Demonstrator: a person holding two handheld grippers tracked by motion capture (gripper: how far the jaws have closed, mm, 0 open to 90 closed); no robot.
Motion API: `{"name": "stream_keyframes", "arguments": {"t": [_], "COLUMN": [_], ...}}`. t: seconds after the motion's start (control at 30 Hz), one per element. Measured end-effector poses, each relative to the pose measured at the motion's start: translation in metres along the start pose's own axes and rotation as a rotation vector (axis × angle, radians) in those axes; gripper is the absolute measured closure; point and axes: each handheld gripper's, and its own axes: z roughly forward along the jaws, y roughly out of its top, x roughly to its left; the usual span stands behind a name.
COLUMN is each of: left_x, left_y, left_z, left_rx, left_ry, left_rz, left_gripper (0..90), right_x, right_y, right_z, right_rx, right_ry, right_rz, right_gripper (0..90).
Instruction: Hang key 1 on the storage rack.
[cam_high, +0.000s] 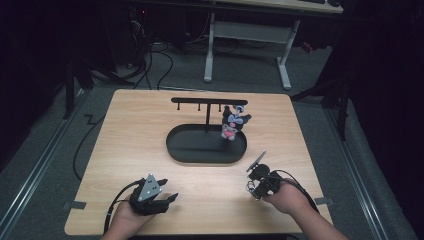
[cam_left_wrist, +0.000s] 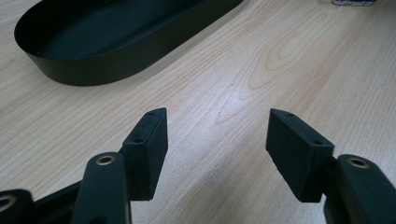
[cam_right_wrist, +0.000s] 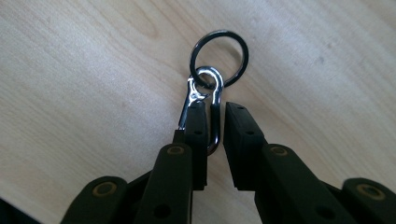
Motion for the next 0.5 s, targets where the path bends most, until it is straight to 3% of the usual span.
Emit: {"name": "stream_keyframes", "arguments": {"t": [0.2, 0.4, 0.5], "left_x": [0.0001, -0.0008, -0.0015], "left_y": [0.0001, 0.0005, 0.0007], "left_z": [0.0, 0.0006, 0.0013], "left_rx": [0.0, 0.0, 0.004], "left_ry": [0.001, -0.001, -0.002], "left_rz": [0.003, 0.005, 0.009], "left_gripper": [39.6, 39.6, 39.6], "right_x": [-0.0008, -0.0047, -0.0046], "right_y": [0.0044, 0.0082, 0.0098], "right_z": [0.0037, 0.0054, 0.0058], "right_rx": [0.062, 0.084, 0.089], "right_ry": [-0.003, 0.017, 0.016], "right_rz": [0.016, 0.04, 0.006], "right_gripper": [75.5, 80.7, 84.4]}}
